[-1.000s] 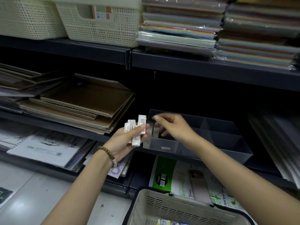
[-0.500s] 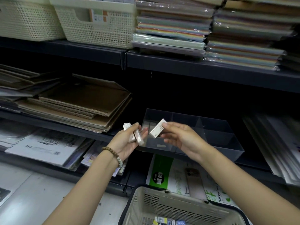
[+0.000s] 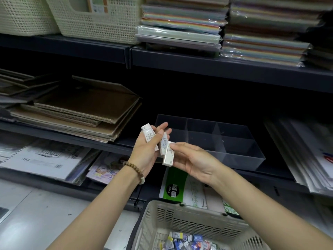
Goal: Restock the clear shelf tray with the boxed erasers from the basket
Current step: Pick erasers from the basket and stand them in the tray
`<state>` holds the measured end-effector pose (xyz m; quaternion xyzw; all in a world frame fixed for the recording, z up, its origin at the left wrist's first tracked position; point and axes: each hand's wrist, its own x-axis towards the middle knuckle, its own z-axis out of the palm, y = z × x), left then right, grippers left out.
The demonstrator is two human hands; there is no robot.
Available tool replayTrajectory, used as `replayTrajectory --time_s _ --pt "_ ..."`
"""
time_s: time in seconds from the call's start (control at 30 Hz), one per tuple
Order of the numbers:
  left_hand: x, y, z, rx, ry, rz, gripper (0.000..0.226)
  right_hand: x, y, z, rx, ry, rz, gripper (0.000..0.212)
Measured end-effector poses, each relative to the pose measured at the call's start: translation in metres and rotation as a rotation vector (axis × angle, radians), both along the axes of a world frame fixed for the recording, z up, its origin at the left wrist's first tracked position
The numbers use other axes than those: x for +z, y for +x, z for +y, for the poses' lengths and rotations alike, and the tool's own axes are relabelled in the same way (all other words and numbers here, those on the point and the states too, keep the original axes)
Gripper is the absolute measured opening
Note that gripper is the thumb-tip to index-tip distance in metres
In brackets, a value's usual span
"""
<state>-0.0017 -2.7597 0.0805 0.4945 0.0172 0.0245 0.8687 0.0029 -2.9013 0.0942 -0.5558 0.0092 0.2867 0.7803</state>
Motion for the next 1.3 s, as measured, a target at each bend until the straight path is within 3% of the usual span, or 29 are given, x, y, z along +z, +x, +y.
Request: replayTrajectory --time_s 0.1,0.2,0.3,0.47,0.6,0.77,1.0,1.1,1.23,1.3 --pt "-0.003 0.001 0.002 -0.039 0.192 0.036 0.007 0.004 0.004 -0.007 -0.056 -0.129 -0.1 0.015" --pt "-0.005 0.001 0.006 -0.075 0.272 0.098 0.023 0.009 0.007 -0.016 -0.062 -0.234 -0.191 0.009" --pt "-0.003 0.001 0.011 -0.126 0.223 0.181 0.021 0.012 0.009 -0.022 -0.066 -0.33 -0.242 0.009" --pt "-0.004 0.002 0.01 -0.065 0.057 0.296 0.021 0.015 0.014 -0.032 -0.195 -0.212 -0.266 0.006" --pt "-0.004 0.001 0.0 -0.009 -0.015 0.295 0.024 0.006 0.011 -0.027 -0.239 -0.187 -0.302 0.016" --pt "-0.004 -0.002 -0.012 -0.025 -0.05 0.242 0.018 -0.003 0.011 -0.017 -0.423 -0.118 -0.247 0.006" --pt "-0.008 -0.005 -0.012 0.003 0.118 0.178 0.04 -0.017 0.006 -0.008 -0.436 -0.138 -0.184 0.008" --pt "-0.008 -0.003 -0.009 0.059 0.121 0.162 0.032 -0.014 0.006 -0.009 -0.371 -0.034 -0.138 0.013" --pt "-0.009 0.002 -0.004 0.136 0.449 0.072 0.02 -0.005 0.015 -0.013 -0.281 -0.069 -0.177 0.02" --pt "-0.008 0.004 0.001 0.133 0.524 0.032 0.017 0.001 0.023 -0.013 -0.23 -0.128 -0.234 0.021"
